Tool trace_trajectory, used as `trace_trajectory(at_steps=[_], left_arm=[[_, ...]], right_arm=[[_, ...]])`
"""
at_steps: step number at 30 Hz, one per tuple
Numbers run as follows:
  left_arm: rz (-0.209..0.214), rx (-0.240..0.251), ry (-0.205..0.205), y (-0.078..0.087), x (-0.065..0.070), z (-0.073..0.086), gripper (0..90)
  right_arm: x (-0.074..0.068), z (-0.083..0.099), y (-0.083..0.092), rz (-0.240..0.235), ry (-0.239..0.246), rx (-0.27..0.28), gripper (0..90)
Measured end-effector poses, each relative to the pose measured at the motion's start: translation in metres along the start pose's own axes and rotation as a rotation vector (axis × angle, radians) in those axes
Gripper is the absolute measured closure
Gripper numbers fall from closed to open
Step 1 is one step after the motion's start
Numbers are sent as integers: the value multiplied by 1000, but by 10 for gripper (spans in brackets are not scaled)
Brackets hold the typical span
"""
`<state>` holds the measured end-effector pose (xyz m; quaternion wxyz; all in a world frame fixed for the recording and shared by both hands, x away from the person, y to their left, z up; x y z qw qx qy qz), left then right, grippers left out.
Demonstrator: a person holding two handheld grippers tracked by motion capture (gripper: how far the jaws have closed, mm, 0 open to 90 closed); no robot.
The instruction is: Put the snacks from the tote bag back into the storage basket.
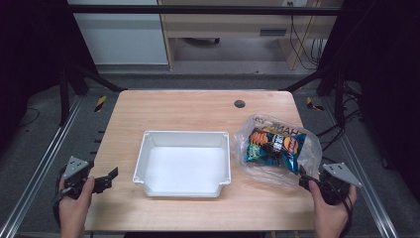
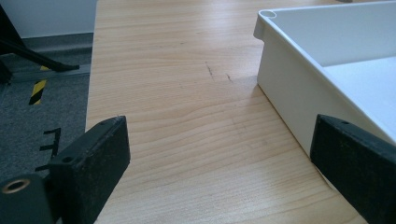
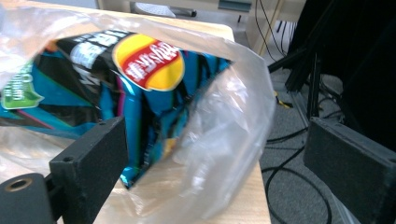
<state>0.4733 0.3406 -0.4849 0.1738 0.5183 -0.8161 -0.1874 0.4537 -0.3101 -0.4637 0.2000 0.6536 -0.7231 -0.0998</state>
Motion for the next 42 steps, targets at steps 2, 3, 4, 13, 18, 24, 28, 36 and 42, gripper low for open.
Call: trace_trajectory(at_steps=[2,3,4,13,18,24,28,36,42], left_arm=[[-1,0,-5,0,0,0,46],[1,0,-7,0,1,0,46],[3,0,-5,0,2,0,46],[-21,-14,-25,-1,3,2,45],[-16,-16,-25,-1,3,4,44],[-14,-13,-25,-3,4,4,40],[-8,-18,-35,-3,6,3,39],[-4,-17,-38,-2,6,3,38],[-11,-19,-21,-1,2,4,38]], right_arm=[[-3,-1,0,-1,16,-1,73],[-10,-1,-2,-19,43,-8,72],[-10,-1,-2,-19,43,-8,72],[-27,-4,-3,-76,114,-29,77],[-36,-17,-10,-144,181,-65,72],[-45,-35,-16,-173,290,-125,79],[-49,-51,-19,-204,357,-151,74],[-55,-75,-16,-257,496,-173,66],[-61,-87,-18,-299,595,-196,56]])
Point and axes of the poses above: each handheld gripper's, and its own axes: y roughly backward along the jaws, z roughly out of its underside, x roughly to its right, the point moved 6 cm from there along -y, roughly forward along the jaws, and after that the axes turned 6 degrees about z, right-handed, at the moved point
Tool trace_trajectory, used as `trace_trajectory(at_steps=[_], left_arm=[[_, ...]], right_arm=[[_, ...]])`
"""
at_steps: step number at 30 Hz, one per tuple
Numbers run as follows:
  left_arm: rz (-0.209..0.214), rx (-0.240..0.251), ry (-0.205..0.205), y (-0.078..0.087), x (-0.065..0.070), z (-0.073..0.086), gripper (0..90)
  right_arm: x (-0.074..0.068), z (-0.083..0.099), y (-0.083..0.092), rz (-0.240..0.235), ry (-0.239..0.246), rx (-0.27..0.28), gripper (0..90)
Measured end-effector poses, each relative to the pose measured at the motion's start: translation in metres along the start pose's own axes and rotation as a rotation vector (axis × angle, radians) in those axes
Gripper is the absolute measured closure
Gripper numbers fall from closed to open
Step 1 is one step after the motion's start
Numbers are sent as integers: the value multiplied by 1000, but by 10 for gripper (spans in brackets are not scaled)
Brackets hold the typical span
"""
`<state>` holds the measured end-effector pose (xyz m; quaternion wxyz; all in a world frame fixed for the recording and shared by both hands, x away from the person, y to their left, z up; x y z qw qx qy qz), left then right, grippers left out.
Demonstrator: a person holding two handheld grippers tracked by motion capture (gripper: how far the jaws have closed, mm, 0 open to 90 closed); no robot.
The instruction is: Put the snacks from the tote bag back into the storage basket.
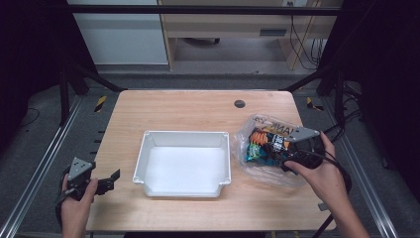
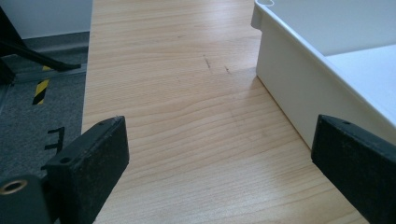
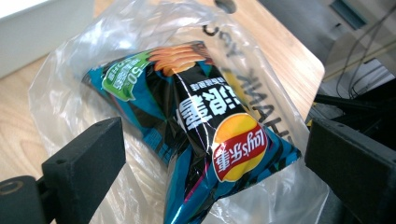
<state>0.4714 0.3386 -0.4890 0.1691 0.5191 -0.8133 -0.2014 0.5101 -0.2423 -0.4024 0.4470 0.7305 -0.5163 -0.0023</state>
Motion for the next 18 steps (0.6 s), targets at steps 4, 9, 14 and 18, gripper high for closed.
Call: trace_trajectory(at_steps=[4,9,14,18], left_arm=[[-7,5,7,2,-3,0,38],[-2,2,20,0,-4,1,39],[4,0,12,0,-4,1,39],[8,-4,7,-1,-3,0,39]], right_arm=[[2,-3,-3,-16,37,-27,62],[11,-11,-10,-32,91,-55,65],[17,-15,-15,-60,111,-65,73],[19,-17,-20,-97,124,-83,61]])
Point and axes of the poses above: each handheld gripper's, and its own axes: y roughly backward along the jaws, z roughly out of its underside, x roughly to its right, the point moved 6 cm from there along -y, roughly forward along the jaws, and after that the axes turned 6 degrees about z, right-handed, at the moved point
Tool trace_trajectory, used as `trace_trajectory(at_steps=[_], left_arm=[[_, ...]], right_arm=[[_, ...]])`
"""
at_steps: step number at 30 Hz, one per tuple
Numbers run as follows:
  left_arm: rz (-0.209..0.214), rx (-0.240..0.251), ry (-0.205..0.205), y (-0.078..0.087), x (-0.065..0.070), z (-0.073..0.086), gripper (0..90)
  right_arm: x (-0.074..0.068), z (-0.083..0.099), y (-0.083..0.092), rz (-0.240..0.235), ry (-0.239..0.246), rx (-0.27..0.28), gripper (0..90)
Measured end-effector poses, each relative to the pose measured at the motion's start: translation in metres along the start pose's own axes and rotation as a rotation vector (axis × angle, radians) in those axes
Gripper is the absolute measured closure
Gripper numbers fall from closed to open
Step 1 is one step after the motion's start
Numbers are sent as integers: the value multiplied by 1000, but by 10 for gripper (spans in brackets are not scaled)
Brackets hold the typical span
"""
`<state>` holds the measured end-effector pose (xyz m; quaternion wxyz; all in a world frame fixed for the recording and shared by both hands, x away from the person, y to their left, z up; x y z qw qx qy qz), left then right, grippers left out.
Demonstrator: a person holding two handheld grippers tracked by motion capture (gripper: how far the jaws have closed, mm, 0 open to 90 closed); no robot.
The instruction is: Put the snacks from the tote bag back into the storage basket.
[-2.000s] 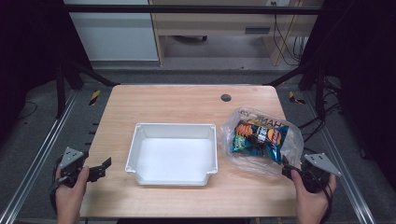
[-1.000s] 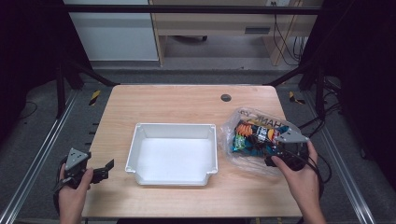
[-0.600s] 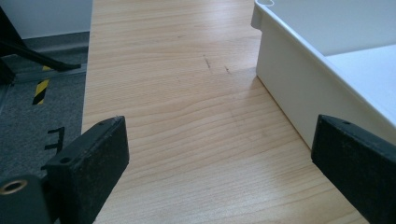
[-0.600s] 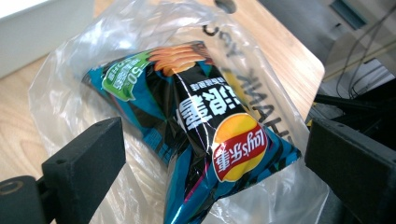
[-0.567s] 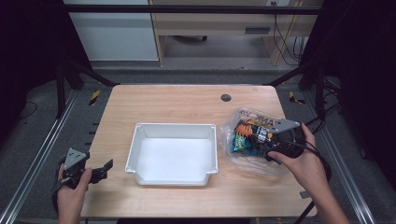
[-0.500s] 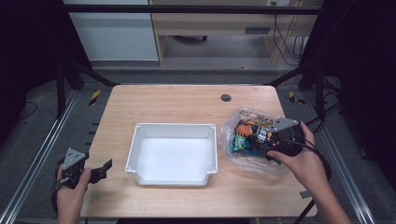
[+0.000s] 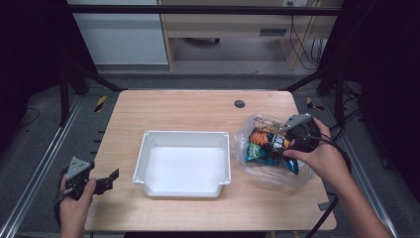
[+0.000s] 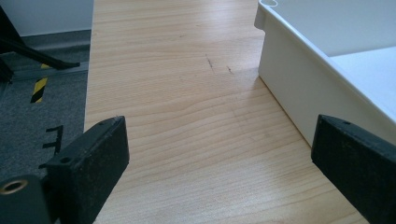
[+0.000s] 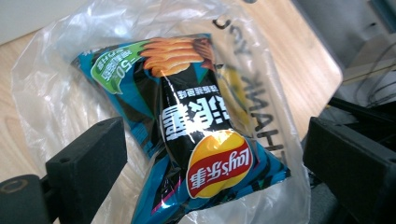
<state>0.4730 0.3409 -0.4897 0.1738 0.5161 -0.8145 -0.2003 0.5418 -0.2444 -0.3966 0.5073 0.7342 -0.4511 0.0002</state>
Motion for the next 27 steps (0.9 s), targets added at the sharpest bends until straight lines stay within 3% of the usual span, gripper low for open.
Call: trace_trajectory(at_steps=[11,20,27], left_arm=[[-3,6,16,1,-3,0,39],[-7,10,12,2,-4,0,40],[-5,10,11,2,-4,0,40]], right_arm=[[-1,-2,-20,-91,23,-40,66],[-4,-1,-36,-102,53,-85,68],[-6,-4,-45,-122,68,-82,71]])
Point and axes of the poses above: each handheld gripper's, and its own axes: y roughly backward along the jaws, z roughly out of its underside, x roughly to its right, the point moved 6 cm from there along -y, roughly forward along the jaws, and after that the axes turned 6 degrees about z, right-handed, at the moved point
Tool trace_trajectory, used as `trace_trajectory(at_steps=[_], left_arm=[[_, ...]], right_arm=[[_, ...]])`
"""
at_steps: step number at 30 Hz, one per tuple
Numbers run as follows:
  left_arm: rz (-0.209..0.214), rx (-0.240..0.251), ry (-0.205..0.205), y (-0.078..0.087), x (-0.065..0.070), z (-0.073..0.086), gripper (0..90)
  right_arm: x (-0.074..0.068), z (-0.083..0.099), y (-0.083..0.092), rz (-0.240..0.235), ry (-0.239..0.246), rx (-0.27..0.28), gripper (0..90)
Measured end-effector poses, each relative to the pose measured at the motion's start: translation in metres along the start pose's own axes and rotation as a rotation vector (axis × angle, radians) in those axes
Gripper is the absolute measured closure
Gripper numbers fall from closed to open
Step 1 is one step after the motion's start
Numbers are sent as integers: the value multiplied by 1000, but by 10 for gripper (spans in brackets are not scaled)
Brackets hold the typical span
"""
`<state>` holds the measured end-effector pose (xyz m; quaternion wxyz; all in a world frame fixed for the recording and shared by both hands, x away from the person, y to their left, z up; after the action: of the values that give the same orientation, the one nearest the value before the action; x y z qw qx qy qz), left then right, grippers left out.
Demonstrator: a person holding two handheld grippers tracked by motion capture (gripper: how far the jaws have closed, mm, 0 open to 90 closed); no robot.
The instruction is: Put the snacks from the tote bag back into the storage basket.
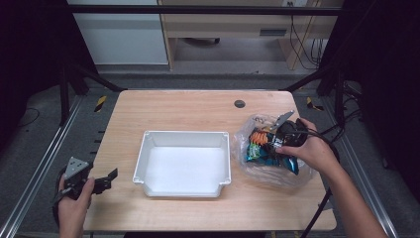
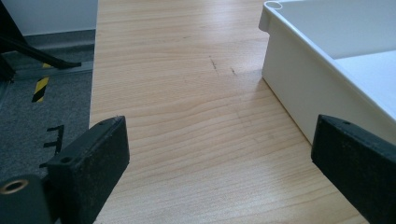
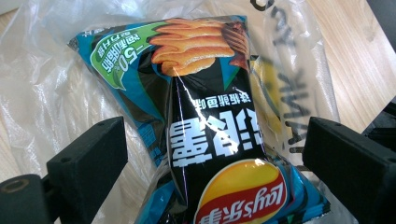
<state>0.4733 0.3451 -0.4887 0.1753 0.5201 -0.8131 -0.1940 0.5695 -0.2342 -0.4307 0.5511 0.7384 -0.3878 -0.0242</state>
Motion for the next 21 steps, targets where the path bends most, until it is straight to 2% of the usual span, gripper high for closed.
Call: trace_trajectory(at_steps=[9,14,21], left_arm=[[7,-9,-11,-2,3,0,40],[5,-6,-15,-1,3,0,40],[14,-14,-24,-3,6,0,41]], right_arm=[[1,-6,-18,-22,-1,-14,71],[1,-4,-28,-28,20,-39,86],[2,2,-33,-43,0,-55,90]])
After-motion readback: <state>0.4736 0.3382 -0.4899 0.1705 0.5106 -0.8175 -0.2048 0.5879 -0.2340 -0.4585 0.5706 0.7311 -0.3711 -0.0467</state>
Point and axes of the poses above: each handheld gripper's, and its own axes: y roughly backward along the jaws, z roughly out of its underside, x roughly to its right, the point moved 6 cm from there along -y, roughly forward along the jaws, and after that the axes turned 6 degrees about z, right-handed, at the moved point
